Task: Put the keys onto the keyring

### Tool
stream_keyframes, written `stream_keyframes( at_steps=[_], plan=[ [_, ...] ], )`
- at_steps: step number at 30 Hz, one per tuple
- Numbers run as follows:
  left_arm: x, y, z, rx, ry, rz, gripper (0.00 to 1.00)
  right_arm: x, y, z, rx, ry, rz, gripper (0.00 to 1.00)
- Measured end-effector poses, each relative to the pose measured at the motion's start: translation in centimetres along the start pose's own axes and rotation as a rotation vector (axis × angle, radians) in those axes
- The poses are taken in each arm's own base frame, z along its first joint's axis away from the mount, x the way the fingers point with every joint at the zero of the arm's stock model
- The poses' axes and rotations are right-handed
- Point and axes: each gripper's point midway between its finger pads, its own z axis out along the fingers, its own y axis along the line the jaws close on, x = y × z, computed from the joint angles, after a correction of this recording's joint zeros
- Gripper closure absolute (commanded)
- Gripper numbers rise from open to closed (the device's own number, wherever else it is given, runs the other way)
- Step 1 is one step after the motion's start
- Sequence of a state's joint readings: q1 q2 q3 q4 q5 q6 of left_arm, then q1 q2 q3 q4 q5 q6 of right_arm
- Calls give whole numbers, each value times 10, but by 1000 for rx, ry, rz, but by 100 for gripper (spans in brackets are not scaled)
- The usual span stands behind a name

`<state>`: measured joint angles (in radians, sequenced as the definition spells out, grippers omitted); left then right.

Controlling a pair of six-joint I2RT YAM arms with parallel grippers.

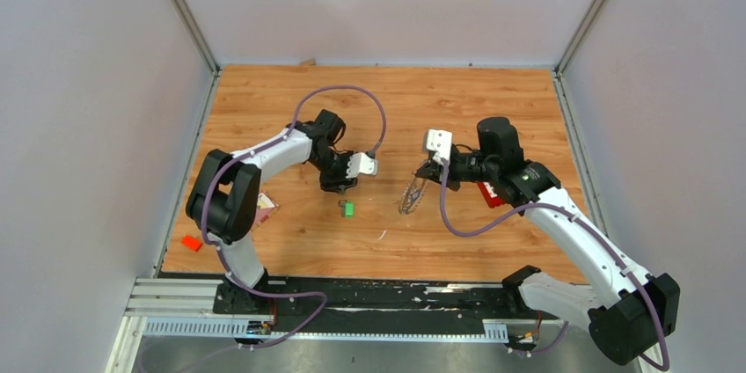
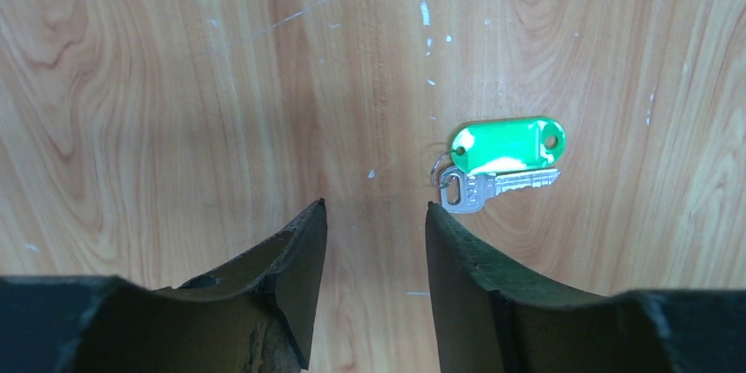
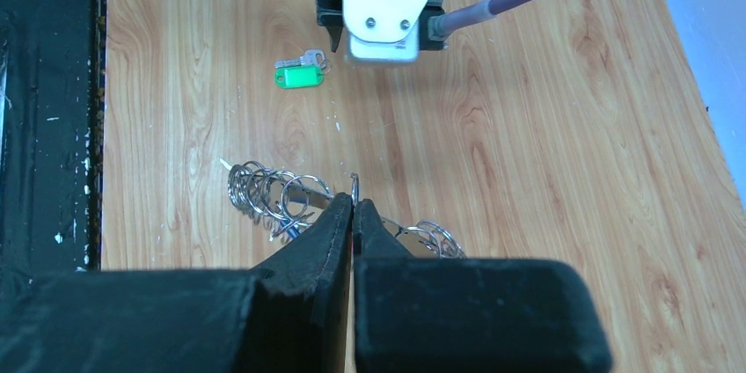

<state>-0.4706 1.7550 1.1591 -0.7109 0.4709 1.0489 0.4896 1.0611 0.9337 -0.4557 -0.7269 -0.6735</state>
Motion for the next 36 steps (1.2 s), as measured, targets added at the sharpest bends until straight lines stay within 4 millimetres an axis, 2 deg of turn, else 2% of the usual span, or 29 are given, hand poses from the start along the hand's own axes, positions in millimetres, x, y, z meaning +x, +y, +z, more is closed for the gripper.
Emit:
stream_keyframes(
  at_steps=[5,12,26,36],
  plan=[
    [4,-6,7,111,14,143,45,0,0,0,1,0,-6,100],
    [5,-8,13,216,12,231,45,0,0,0,0,2,-8,100],
    [1,-19,23,273,21,257,47,2,1,0,-4,8,-4,100],
    [0,-16,25,259,29,255,58,3,2,-1,-7,12,0,100]
  ],
)
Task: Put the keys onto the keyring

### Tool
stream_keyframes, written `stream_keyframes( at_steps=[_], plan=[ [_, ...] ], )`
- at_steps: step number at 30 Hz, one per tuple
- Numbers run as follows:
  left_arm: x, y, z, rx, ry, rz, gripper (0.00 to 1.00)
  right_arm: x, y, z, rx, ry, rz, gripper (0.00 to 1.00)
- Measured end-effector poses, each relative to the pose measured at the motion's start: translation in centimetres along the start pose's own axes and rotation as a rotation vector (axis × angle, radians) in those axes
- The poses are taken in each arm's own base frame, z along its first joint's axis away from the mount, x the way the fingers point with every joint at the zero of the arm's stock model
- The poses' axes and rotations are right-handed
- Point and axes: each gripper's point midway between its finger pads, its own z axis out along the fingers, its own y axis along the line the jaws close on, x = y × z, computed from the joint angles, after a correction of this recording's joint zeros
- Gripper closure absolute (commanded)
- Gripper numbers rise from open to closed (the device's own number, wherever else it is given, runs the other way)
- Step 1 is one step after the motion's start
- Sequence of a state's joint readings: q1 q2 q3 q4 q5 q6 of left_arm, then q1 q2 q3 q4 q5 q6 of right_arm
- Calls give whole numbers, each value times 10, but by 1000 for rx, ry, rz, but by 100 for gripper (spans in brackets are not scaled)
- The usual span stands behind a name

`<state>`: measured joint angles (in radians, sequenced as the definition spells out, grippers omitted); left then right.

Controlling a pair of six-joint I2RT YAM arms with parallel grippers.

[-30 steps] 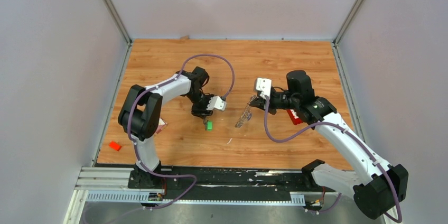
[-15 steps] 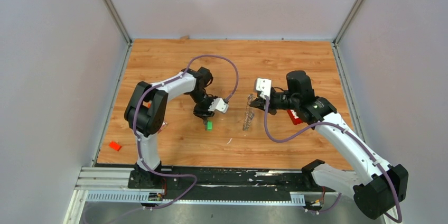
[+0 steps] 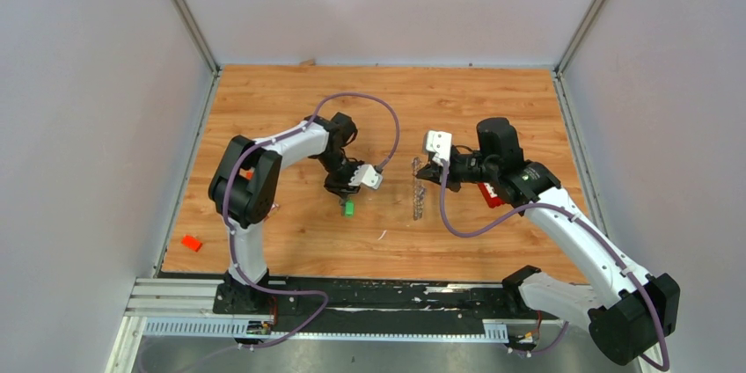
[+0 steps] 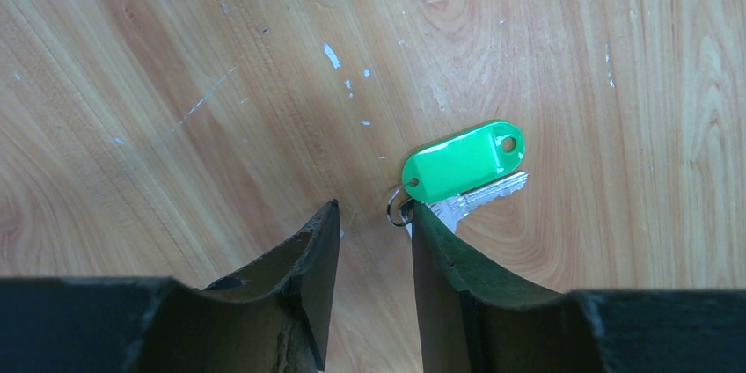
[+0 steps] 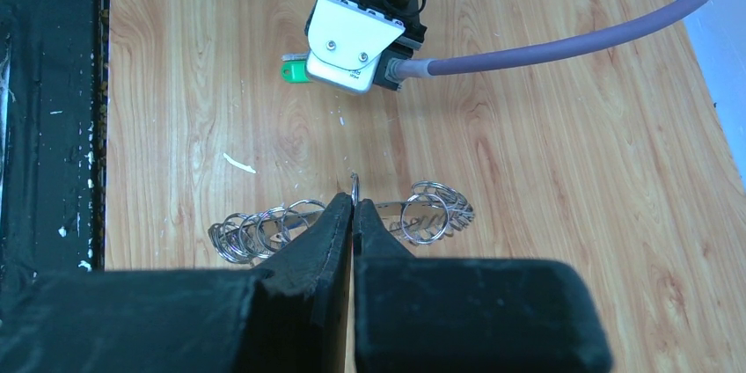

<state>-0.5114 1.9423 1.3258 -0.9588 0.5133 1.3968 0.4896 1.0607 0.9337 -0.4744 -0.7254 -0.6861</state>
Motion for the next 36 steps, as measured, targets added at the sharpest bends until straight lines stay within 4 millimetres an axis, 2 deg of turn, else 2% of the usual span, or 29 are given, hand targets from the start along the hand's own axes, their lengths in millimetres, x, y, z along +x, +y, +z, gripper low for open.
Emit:
stream_keyframes(
  at_steps=[15,25,36],
  plan=[
    [3,-16,0,16,8,-4,63,0,0,0,0,0,0,100],
    [4,-20,0,8,7,-13,79,0,0,0,0,0,0,100],
    [3,-24,0,11,9,-35,87,4,0,2,-7,8,9,100]
  ],
)
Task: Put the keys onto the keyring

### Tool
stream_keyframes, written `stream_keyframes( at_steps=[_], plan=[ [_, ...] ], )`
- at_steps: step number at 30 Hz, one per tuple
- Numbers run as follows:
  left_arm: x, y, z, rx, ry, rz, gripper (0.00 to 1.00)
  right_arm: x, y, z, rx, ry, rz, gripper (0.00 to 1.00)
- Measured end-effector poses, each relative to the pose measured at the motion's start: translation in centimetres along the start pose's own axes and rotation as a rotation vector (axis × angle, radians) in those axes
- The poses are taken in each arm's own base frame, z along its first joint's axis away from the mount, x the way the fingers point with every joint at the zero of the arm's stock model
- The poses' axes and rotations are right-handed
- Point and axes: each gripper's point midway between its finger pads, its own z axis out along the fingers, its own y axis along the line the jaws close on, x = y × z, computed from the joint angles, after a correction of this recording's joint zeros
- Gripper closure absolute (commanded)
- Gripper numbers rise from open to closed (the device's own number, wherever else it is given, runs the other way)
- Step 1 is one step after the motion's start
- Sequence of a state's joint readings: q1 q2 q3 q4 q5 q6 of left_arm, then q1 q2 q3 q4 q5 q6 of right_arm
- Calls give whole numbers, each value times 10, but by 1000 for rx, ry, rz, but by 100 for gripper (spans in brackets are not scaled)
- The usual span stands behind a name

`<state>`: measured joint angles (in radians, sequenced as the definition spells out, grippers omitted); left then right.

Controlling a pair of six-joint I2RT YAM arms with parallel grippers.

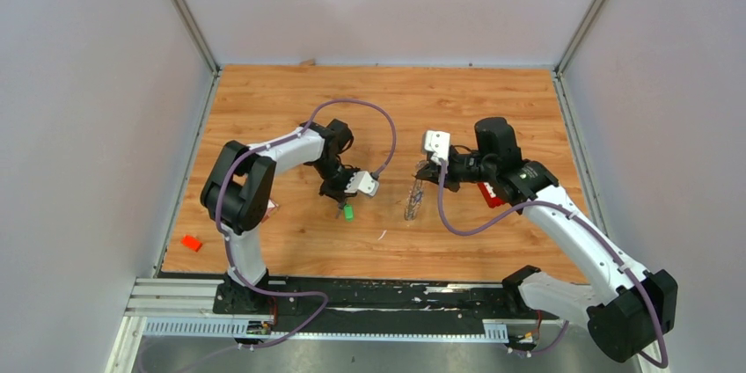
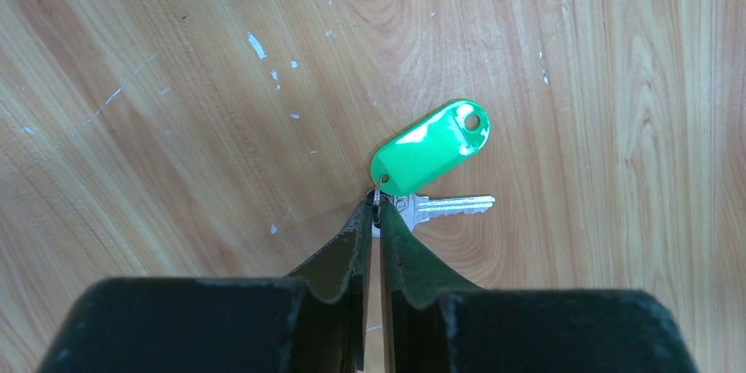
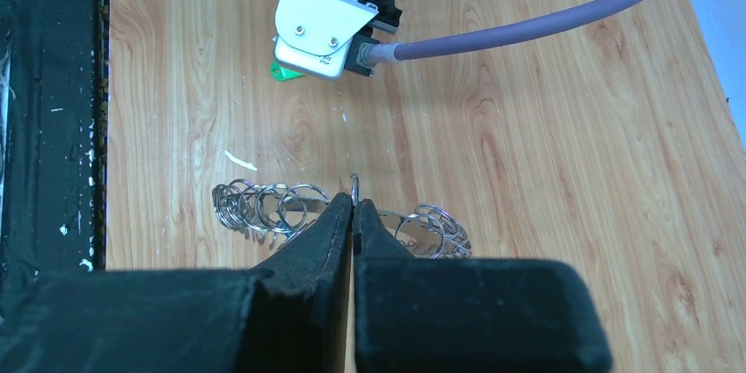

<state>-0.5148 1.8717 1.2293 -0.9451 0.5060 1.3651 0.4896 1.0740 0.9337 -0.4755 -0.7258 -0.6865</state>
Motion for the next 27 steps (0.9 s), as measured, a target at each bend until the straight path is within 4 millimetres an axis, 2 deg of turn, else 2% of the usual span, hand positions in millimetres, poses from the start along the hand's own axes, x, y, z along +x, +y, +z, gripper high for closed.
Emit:
stream_keyframes(
  at_steps=[8,17,27],
  plan=[
    [0,-5,-3,-7,2,-6,88,1,0,1,-3,3,1,100],
    [1,-7,1,-13,0,-21,74,1,0,1,-3,2,-1,100],
    [0,-2,1,-35,-5,-40,71,1,0,1,-4,2,-4,100]
  ],
)
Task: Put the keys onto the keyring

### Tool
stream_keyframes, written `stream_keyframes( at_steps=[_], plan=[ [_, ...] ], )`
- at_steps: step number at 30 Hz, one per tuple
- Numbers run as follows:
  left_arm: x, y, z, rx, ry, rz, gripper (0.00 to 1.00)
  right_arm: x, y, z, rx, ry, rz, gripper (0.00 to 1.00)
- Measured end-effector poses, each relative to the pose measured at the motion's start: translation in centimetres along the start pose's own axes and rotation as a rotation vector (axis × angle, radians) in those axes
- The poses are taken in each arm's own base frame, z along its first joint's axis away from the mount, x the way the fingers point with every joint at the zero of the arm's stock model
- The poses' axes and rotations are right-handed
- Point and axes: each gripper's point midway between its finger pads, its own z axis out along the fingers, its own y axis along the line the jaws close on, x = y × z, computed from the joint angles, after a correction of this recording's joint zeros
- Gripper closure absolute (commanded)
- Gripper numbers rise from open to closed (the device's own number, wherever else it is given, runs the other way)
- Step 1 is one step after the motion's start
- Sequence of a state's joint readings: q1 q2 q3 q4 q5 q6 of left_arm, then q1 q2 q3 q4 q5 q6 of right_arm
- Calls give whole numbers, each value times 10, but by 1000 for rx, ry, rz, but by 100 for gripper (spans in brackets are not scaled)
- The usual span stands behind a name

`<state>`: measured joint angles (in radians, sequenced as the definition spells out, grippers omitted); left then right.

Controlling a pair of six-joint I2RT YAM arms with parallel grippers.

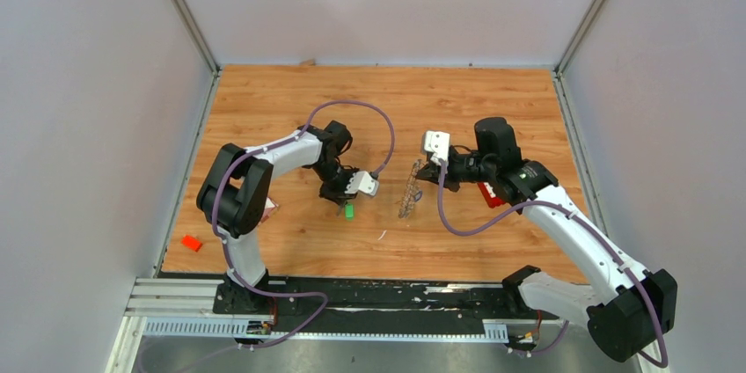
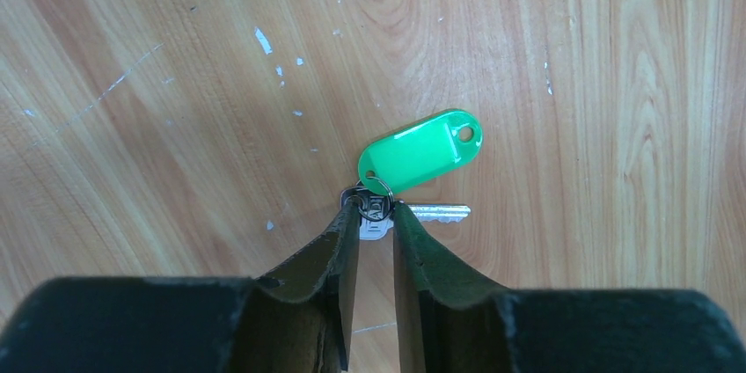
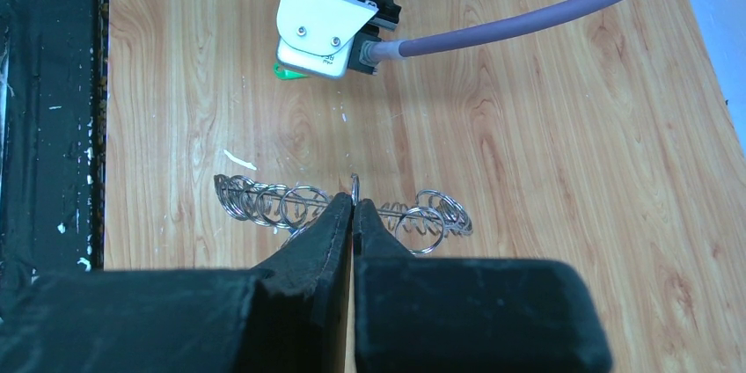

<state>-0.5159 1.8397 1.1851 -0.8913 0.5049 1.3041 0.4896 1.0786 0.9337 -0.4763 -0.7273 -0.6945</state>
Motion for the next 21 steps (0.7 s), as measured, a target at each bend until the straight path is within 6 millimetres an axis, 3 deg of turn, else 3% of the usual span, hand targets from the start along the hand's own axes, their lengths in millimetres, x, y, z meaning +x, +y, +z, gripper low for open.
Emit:
stream_keyframes(
  at_steps=[21],
  plan=[
    [-4,6,-1,-28,-17,-28,74,2,2,2,-13,4,2,100]
  ],
)
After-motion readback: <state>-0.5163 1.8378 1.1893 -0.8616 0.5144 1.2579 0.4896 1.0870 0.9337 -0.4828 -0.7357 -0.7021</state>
